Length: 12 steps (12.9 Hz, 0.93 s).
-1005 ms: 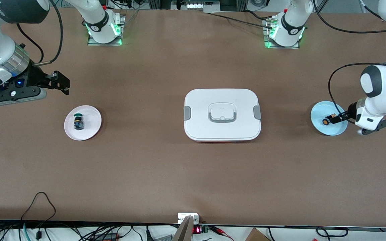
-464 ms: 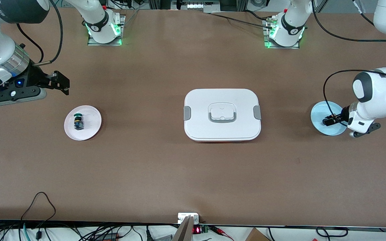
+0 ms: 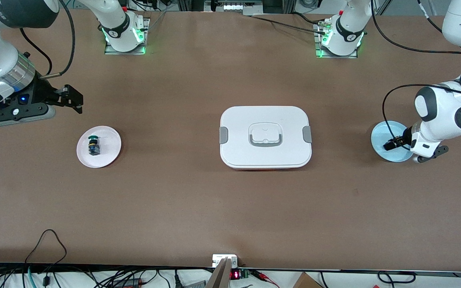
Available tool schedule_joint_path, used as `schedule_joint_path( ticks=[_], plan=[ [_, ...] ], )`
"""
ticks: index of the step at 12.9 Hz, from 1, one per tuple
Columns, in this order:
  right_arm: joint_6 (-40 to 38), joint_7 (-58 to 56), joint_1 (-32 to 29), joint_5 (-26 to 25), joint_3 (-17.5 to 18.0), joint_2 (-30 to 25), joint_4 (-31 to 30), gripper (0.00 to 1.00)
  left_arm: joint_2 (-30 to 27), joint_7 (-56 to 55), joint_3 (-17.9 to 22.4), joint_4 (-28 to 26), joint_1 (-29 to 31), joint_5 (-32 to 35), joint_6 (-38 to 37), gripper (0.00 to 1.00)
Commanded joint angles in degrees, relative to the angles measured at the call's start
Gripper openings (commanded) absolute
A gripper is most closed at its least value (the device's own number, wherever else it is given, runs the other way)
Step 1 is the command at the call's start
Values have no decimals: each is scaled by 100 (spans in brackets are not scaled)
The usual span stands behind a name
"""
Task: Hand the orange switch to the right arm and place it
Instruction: 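Close the left gripper on the orange switch and lift it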
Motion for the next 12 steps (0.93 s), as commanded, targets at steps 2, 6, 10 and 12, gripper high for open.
schedule_joint_path(
  ticks=[2, 6, 10, 12],
  plan=[
    [-37, 53, 20, -24, -5, 12, 95, 100, 52, 173, -24, -181, 77, -92, 419, 100],
    [-37, 54, 37, -15, 13, -5, 104, 100, 70, 147, -24, -147, 69, -92, 376, 48],
    [-46, 62, 46, -15, 21, -14, 130, 100, -360, 156, -182, 63, 60, -92, -438, 42],
    [-46, 62, 46, -15, 21, -5, 130, 100, -598, 164, -419, 606, 60, -92, -1491, 42]
  ],
)
